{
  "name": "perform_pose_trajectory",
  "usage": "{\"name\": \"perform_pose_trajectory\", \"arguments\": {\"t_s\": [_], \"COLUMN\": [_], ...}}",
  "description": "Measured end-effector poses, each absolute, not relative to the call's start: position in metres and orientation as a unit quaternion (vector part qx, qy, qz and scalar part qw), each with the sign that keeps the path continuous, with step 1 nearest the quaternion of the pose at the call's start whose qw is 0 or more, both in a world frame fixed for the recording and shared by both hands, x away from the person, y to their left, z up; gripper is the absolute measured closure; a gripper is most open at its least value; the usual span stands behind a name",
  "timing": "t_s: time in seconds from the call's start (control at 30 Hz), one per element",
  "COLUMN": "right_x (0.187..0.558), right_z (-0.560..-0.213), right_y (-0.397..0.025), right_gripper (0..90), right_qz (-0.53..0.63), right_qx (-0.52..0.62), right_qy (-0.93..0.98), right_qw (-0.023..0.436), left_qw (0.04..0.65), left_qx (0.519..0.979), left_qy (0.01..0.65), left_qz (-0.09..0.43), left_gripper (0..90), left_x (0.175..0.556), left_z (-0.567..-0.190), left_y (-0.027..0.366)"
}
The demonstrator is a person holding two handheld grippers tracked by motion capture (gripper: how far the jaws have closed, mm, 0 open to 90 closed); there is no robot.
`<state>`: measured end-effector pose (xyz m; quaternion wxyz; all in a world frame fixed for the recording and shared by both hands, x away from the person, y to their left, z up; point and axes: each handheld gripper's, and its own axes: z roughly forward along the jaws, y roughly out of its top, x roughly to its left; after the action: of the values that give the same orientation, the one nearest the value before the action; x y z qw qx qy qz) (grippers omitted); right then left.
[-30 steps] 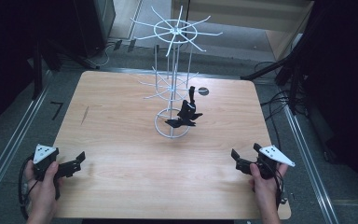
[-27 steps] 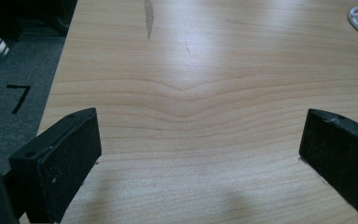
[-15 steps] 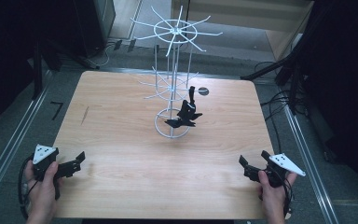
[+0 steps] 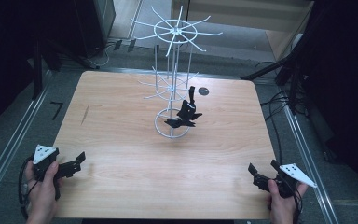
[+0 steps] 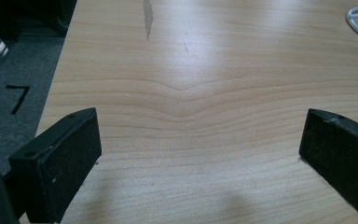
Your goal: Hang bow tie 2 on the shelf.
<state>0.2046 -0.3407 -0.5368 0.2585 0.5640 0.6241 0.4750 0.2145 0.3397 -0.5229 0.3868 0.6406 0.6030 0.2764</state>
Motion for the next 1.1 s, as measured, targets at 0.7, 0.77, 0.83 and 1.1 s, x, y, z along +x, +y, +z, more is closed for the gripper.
{"name": "perform_pose_trajectory", "arguments": {"t_s": [0.7,0.77,0.83,1.1], "right_x": [0.187,0.184,0.181,0.171], "right_z": [-0.546,-0.546,-0.547,-0.55], "right_y": [-0.359,-0.362,-0.366,-0.376], "right_gripper": [2.3,2.3,2.3,2.3], "right_qz": [0.461,0.461,0.461,0.459], "right_qx": [0.583,0.586,0.587,0.594], "right_qy": [0.62,0.617,0.616,0.61], "right_qw": [0.251,0.25,0.252,0.252], "left_qw": [0.387,0.386,0.386,0.386], "left_qx": [0.64,0.64,0.64,0.64], "left_qy": [0.605,0.605,0.606,0.606], "left_qz": [0.273,0.273,0.273,0.272], "left_gripper": [0.0,0.0,0.0,0.0], "left_x": [0.215,0.215,0.215,0.214], "left_z": [-0.523,-0.523,-0.523,-0.523], "left_y": [0.34,0.341,0.341,0.34]}}
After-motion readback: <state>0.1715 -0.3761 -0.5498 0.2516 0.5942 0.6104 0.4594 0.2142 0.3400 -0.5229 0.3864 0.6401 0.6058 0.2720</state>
